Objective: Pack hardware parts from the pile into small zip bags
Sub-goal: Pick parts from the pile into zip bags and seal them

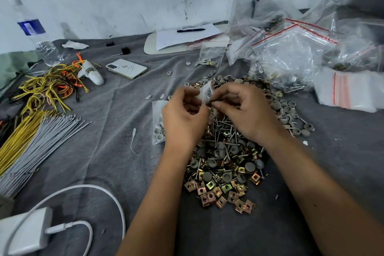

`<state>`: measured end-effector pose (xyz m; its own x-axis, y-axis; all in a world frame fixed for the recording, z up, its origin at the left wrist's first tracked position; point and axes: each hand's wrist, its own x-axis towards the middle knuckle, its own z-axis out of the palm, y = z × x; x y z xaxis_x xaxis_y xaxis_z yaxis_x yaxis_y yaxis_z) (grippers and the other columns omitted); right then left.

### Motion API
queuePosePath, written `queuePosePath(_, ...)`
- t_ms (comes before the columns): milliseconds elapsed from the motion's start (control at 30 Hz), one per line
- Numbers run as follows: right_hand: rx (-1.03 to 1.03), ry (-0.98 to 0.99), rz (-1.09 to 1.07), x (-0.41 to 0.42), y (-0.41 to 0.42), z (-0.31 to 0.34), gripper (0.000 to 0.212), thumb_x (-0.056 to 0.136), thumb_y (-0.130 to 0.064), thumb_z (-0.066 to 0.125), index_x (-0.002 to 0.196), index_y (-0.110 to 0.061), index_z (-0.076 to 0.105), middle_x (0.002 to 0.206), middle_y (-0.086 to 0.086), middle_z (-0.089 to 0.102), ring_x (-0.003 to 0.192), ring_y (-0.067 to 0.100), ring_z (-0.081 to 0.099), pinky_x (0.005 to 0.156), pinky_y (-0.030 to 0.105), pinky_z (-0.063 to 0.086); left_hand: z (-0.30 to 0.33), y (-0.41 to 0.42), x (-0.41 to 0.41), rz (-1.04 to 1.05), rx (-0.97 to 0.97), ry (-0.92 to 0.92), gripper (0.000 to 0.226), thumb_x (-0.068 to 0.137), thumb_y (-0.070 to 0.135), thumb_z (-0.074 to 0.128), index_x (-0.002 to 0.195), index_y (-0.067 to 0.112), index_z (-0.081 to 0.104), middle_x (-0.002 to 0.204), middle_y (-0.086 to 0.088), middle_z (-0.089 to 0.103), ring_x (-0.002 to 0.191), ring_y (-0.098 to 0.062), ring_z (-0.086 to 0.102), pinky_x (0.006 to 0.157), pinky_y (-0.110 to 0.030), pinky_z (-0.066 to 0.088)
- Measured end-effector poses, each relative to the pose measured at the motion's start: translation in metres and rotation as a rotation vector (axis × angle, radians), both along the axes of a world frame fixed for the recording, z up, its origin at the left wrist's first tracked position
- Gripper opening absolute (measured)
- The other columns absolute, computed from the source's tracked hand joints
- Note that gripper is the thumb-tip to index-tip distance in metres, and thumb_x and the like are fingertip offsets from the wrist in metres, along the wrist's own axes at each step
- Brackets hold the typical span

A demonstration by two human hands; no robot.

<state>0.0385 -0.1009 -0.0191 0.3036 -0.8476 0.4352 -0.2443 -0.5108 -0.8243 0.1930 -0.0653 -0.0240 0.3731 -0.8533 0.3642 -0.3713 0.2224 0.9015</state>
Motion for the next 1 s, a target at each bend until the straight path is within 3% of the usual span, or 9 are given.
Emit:
queuePosePath(167, -0.043, 0.162, 0.053, 0.003, 0.004, -0.002, 0.019, 0.093, -0.004, 0.071, 0.105, -0.019, 0.070, 0.089, -0.017, 0.075, 0.088, -0.009, 0.070, 0.076, 0.004, 0.047, 0.004, 0.004, -0.001, 0.051, -0.109, -0.007, 0.023, 0.082, -0.003, 0.072, 0.091, 0.018, 0.070, 0.077, 0.006, 0.070, 0.067, -0.009, 0.068, 0.062, -0.022, 0.056)
queuePosePath(300, -0.066, 0.163, -0.030, 0.002, 0.003, -0.001, 0.025, 0.084, -0.010, 0.083, 0.106, -0.018, 0.076, 0.091, -0.011, 0.075, 0.087, -0.004, 0.072, 0.079, 0.010, 0.054, 0.004, 0.006, -0.001, 0.084, -0.212, -0.091, 0.018, 0.082, 0.000, 0.071, 0.089, 0.017, 0.069, 0.074, 0.008, 0.068, 0.067, -0.008, 0.068, 0.061, -0.020, 0.055)
queuePosePath(433, -0.145, 0.132, -0.072, -0.004, 0.003, 0.006, 0.019, 0.081, -0.016, 0.086, 0.095, -0.016, 0.074, 0.083, -0.013, 0.072, 0.077, 0.002, 0.071, 0.070, 0.017, 0.057, 0.002, 0.004, -0.001, 0.135, -0.224, -0.107, 0.012, 0.082, 0.008, 0.074, 0.085, 0.019, 0.068, 0.071, 0.011, 0.066, 0.066, -0.007, 0.066, 0.060, -0.018, 0.052)
queuePosePath(633, -0.044, 0.627, 0.186, -0.029, -0.004, 0.015, 0.012, 0.080, -0.031, 0.086, 0.081, -0.038, 0.076, 0.083, -0.021, 0.066, 0.085, -0.004, 0.061, 0.070, 0.009, 0.040, 0.000, 0.001, 0.003, 0.193, -0.193, 0.016, 0.012, 0.080, 0.011, 0.070, 0.080, 0.022, 0.067, 0.062, 0.013, 0.061, 0.056, -0.002, 0.056, 0.054, -0.016, 0.045)
queuePosePath(833, 0.065, 0.768, 0.095, -0.033, -0.004, 0.018, 0.019, 0.078, -0.048, 0.085, 0.091, -0.042, 0.072, 0.095, -0.018, 0.055, 0.088, -0.001, 0.053, 0.071, 0.023, 0.040, -0.001, 0.000, 0.003, 0.176, -0.172, 0.029, 0.010, 0.081, 0.013, 0.072, 0.081, 0.022, 0.067, 0.062, 0.013, 0.060, 0.056, -0.001, 0.056, 0.053, -0.016, 0.045)
queuePosePath(1000, 0.083, 0.918, 0.005, -0.024, -0.002, 0.020, 0.020, 0.082, -0.052, 0.079, 0.086, -0.034, 0.072, 0.093, -0.015, 0.054, 0.092, 0.009, 0.055, 0.074, 0.030, 0.045, -0.003, 0.000, 0.004, 0.156, -0.156, 0.036, 0.011, 0.082, 0.011, 0.071, 0.082, 0.021, 0.068, 0.062, 0.013, 0.060, 0.056, 0.000, 0.055, 0.052, -0.016, 0.044)
